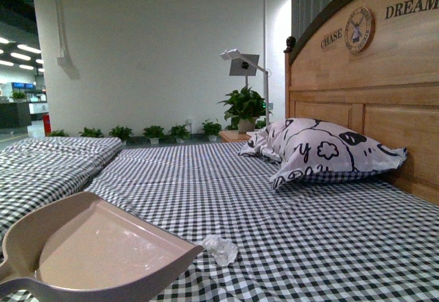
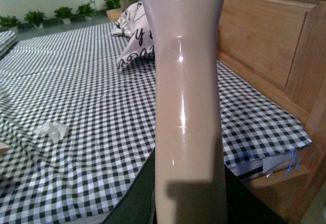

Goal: Clean up trash

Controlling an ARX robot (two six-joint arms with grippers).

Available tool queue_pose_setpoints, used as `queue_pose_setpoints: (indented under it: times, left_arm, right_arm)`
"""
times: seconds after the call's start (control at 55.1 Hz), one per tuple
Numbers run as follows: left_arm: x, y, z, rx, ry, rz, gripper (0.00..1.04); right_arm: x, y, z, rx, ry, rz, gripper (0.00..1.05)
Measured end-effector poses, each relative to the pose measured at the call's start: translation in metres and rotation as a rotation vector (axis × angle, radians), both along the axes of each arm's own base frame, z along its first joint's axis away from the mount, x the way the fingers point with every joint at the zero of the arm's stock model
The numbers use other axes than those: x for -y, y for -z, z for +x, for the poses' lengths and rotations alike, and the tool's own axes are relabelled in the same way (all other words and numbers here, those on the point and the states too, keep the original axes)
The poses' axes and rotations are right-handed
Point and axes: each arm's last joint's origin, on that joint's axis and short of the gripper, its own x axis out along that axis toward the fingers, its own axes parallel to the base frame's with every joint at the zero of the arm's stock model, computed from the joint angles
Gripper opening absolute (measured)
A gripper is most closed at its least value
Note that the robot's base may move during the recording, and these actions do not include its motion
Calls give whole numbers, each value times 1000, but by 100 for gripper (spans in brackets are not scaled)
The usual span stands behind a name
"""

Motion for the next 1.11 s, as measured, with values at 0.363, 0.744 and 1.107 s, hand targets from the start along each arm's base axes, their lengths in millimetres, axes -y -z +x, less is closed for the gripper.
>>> queue_pose_setpoints:
  times: [0.363, 0.744, 1.107]
  left_arm:
    - [10, 16, 33, -62, 81, 60, 27]
    - [19, 22, 65, -77, 106, 72, 27]
    - [26, 35, 76, -131, 129, 70, 27]
  right_arm:
    - [0, 0, 0, 0, 0, 0, 18]
    - [0, 0, 0, 0, 0, 0, 18]
    - [0, 0, 0, 0, 0, 0, 18]
